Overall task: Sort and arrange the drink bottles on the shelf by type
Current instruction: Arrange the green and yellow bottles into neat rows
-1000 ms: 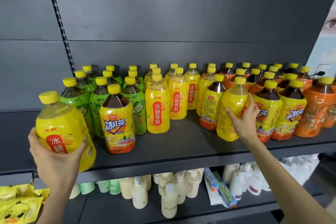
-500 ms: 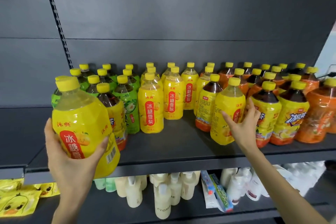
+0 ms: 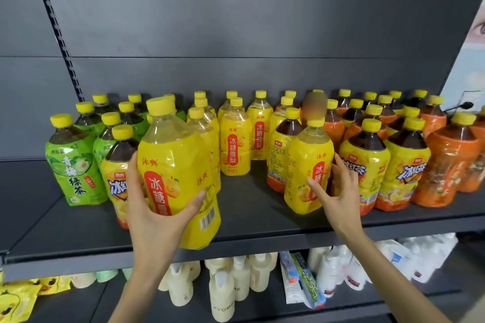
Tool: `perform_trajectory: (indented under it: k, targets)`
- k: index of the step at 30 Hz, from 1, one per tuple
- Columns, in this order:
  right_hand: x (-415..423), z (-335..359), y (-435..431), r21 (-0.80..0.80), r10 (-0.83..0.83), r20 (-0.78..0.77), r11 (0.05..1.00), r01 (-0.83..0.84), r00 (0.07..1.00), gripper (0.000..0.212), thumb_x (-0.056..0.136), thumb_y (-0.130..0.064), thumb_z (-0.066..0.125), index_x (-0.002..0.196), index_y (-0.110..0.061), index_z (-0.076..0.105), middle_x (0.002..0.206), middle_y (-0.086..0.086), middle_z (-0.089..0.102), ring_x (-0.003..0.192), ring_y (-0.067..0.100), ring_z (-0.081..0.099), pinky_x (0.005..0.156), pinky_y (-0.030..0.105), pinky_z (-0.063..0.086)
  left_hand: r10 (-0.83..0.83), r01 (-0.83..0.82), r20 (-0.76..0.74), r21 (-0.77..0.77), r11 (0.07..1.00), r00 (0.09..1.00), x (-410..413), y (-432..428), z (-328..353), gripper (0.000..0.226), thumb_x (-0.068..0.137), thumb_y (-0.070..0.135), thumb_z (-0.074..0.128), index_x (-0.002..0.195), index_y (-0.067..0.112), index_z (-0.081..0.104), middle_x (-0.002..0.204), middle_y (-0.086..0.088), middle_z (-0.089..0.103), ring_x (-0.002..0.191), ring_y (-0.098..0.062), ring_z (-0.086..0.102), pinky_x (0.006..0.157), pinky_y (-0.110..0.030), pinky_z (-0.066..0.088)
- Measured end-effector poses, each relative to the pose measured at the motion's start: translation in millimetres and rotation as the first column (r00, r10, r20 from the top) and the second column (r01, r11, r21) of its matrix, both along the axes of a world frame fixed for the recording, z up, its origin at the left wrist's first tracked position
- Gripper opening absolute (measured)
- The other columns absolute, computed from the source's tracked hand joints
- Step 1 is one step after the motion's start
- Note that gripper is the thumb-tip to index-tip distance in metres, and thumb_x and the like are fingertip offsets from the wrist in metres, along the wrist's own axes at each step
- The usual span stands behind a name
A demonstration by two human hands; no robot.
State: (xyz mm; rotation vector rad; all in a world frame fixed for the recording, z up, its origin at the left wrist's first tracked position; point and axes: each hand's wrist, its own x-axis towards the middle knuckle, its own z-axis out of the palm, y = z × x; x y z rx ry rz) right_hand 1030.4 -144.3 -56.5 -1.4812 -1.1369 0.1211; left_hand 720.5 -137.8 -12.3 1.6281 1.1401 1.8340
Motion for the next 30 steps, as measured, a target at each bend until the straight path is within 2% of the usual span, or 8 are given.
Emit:
perform_trajectory:
  k: [5, 8, 12, 15, 20, 23, 26, 30]
  targets:
    - [0, 6, 12, -0.077, 0.122, 0.029, 0.99, -0.119, 0.992, 0.107, 0.072, -0.048, 0.072, 0.15, -0.035, -0.001, 0.149, 0.001, 0.017, 0.133, 0.012, 0.023, 0.108, 0.032, 0.026, -0.037, 0.038, 0.005, -0.024, 0.999, 0.999, 6, -1, -2, 0.108, 0.051, 0.057, 0.077, 0.143, 0.04, 0.025, 0.14, 0.013, 0.043, 0.128, -0.009, 0.043, 0.102, -0.04, 0.043]
    - [-5, 3, 16, -0.04, 0.1, 0.073, 0.994, -0.097, 0.992, 0.107, 0.07, -0.049, 0.072, 0.15, -0.035, 0.003, 0.146, 0.001, 0.026, 0.127, 0.005, 0.027, 0.105, 0.034, 0.032, -0.031, 0.031, 0.015, -0.042, 0.999, 0.999, 2, -3, -5, 0.104, 0.049, 0.059, 0.076, 0.139, 0.05, 0.024, 0.138, 0.017, 0.043, 0.127, -0.007, 0.044, 0.101, -0.04, 0.044]
    - [-19, -11, 11, -0.02, 0.088, 0.152, 0.996, -0.086, 0.984, 0.107, 0.069, -0.058, 0.073, 0.146, -0.048, -0.001, 0.126, -0.008, 0.024, 0.117, 0.009, 0.034, 0.093, 0.028, 0.037, -0.017, 0.018, 0.018, -0.055, 0.998, 1.0, -3, -2, -6, 0.107, 0.049, 0.058, 0.077, 0.142, 0.046, 0.025, 0.135, 0.022, 0.044, 0.126, -0.004, 0.044, 0.101, -0.04, 0.044]
    - [-37, -16, 11, -0.041, 0.153, 0.257, 0.988, -0.147, 0.954, 0.104, 0.071, -0.052, 0.069, 0.14, -0.058, -0.009, 0.136, -0.009, 0.02, 0.119, 0.008, 0.034, 0.089, 0.028, 0.043, 0.004, -0.003, 0.011, -0.072, 0.997, 1.0, -7, 0, -9, 0.107, 0.048, 0.06, 0.076, 0.141, 0.049, 0.023, 0.139, 0.015, 0.042, 0.128, -0.009, 0.043, 0.102, -0.045, 0.043]
    - [-68, -19, 28, -0.033, 0.204, 0.382, 0.978, -0.207, 0.901, 0.103, 0.082, -0.035, 0.069, 0.14, -0.053, -0.013, 0.152, -0.005, 0.007, 0.122, -0.006, 0.023, 0.086, 0.03, 0.047, 0.006, -0.005, 0.002, -0.106, 0.994, 1.0, -10, 0, -13, 0.11, 0.046, 0.062, 0.076, 0.141, 0.05, 0.022, 0.14, 0.014, 0.041, 0.129, -0.011, 0.042, 0.103, -0.049, 0.042]
    - [-86, -20, 45, -0.036, 0.203, 0.378, 0.978, -0.204, 0.903, 0.108, 0.085, -0.028, 0.069, 0.137, -0.056, -0.021, 0.154, 0.002, 0.007, 0.127, 0.004, 0.027, 0.088, 0.034, 0.05, -0.013, 0.013, 0.001, -0.106, 0.994, 1.0, -11, -2, -14, 0.108, 0.046, 0.06, 0.077, 0.138, 0.055, 0.022, 0.139, 0.018, 0.041, 0.129, -0.008, 0.042, 0.103, -0.048, 0.042]
    - [-99, -20, 63, -0.019, 0.196, 0.371, 0.979, -0.203, 0.908, 0.11, 0.086, -0.023, 0.068, 0.135, -0.058, -0.024, 0.153, 0.006, 0.01, 0.122, 0.003, 0.028, 0.088, 0.034, 0.05, -0.025, 0.025, 0.006, -0.115, 0.993, 1.0, -14, -4, -15, 0.11, 0.045, 0.059, 0.078, 0.139, 0.055, 0.021, 0.14, 0.018, 0.04, 0.128, -0.005, 0.042, 0.103, -0.047, 0.042]
    - [-111, -19, 85, -0.011, 0.182, 0.377, 0.981, -0.192, 0.908, 0.108, 0.086, -0.021, 0.068, 0.139, -0.052, -0.021, 0.153, 0.008, 0.011, 0.132, 0.02, 0.036, 0.091, 0.039, 0.05, -0.029, 0.03, 0.011, -0.115, 0.993, 1.0, -15, -5, -16, 0.109, 0.045, 0.058, 0.078, 0.138, 0.057, 0.021, 0.141, 0.017, 0.04, 0.128, -0.003, 0.042, 0.103, -0.045, 0.042]
